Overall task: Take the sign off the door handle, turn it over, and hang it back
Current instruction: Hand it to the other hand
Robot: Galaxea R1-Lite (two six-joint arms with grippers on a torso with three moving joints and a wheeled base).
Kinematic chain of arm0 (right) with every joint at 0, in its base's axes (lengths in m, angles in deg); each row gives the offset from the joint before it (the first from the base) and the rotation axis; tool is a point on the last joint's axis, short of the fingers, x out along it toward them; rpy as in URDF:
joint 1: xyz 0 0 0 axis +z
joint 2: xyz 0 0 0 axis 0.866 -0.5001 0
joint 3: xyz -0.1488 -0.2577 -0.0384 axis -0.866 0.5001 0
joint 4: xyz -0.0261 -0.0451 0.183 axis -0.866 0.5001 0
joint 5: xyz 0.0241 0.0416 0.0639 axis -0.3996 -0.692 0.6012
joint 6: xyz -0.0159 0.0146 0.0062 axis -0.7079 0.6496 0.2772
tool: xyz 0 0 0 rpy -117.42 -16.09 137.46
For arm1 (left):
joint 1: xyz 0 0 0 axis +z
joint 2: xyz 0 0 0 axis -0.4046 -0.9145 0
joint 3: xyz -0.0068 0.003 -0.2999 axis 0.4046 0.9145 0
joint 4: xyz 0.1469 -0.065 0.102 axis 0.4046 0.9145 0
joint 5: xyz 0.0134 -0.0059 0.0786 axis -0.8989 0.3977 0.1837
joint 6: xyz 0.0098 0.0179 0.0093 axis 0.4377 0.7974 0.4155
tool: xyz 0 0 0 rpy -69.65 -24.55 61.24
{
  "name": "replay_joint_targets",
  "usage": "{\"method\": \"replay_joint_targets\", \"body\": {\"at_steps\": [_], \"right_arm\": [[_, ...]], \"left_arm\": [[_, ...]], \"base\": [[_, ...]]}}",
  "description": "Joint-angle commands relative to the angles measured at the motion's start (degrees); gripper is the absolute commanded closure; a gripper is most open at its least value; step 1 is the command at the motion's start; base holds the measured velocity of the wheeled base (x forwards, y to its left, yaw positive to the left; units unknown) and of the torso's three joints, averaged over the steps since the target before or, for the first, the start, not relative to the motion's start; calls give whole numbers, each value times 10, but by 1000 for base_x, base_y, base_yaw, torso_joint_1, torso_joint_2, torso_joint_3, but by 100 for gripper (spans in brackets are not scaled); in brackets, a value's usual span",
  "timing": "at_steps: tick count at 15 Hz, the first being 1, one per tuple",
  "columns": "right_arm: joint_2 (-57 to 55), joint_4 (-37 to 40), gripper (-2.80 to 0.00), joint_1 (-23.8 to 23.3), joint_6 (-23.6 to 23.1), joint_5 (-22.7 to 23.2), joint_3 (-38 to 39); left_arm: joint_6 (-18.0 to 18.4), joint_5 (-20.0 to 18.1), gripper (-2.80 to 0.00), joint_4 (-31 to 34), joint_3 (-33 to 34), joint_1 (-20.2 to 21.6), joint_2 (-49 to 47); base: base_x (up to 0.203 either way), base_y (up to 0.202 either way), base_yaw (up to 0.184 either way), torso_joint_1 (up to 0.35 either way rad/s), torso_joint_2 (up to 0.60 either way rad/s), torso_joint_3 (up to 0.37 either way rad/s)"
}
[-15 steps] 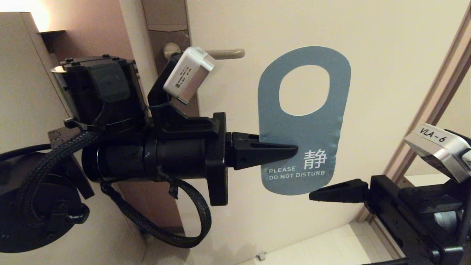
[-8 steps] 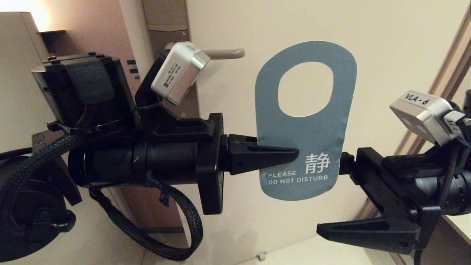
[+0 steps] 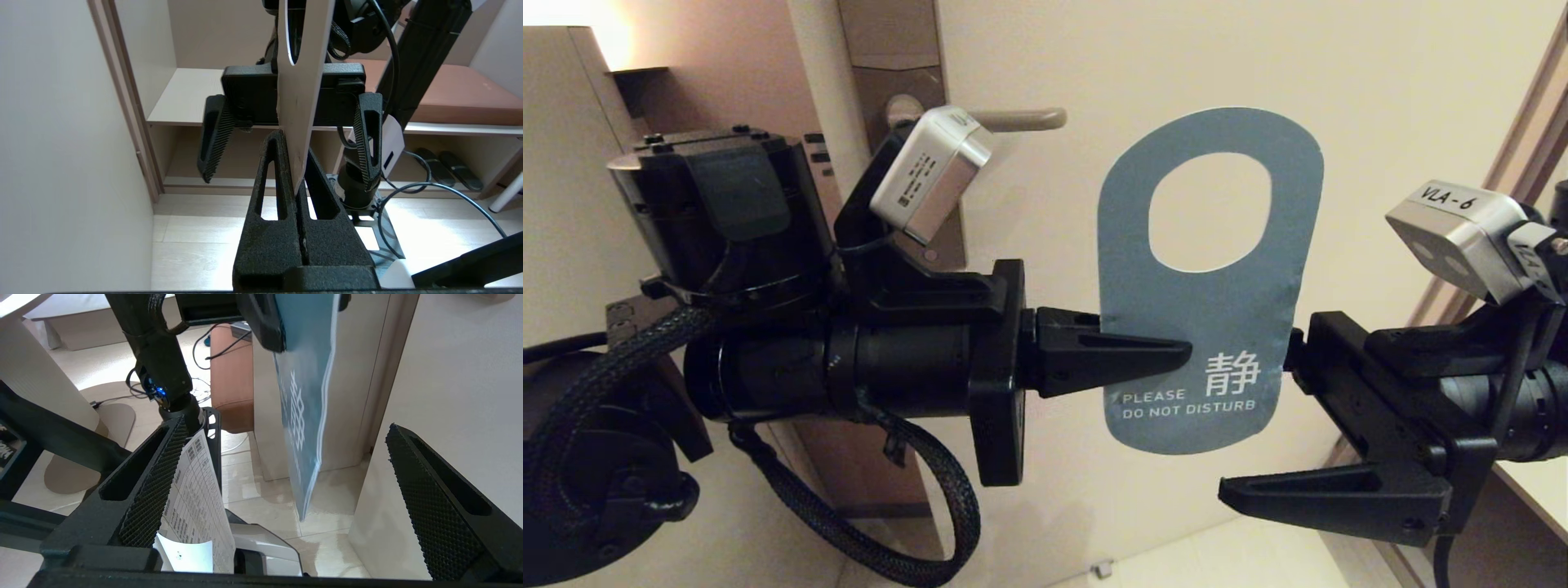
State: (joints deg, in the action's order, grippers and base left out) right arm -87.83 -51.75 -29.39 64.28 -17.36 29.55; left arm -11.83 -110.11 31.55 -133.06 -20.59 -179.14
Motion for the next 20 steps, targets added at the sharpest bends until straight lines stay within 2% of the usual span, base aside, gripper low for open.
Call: {"method": "replay_joint_targets", "body": {"at_steps": [1,12,13,20], "right_arm": [[2,-1,-280,3,-1,3,-2],[-7,-1,-280,13,-1,3,-2],[-7,-2,0,13,-1,3,-3],[-10,-1,0,13,-3,3,0]], "left_arm": [[0,-2,0,-3,-6,-1,-9],[-1,-2,0,-3,-21,-5,-24],[-1,-2,0,-3,-23,-5,-25],[-2,-2,0,-3,-23,-5,-28]], "base": [[0,0,0,0,0,0],[0,0,0,0,0,0],[0,0,0,0,0,0],[0,0,0,0,0,0]]}}
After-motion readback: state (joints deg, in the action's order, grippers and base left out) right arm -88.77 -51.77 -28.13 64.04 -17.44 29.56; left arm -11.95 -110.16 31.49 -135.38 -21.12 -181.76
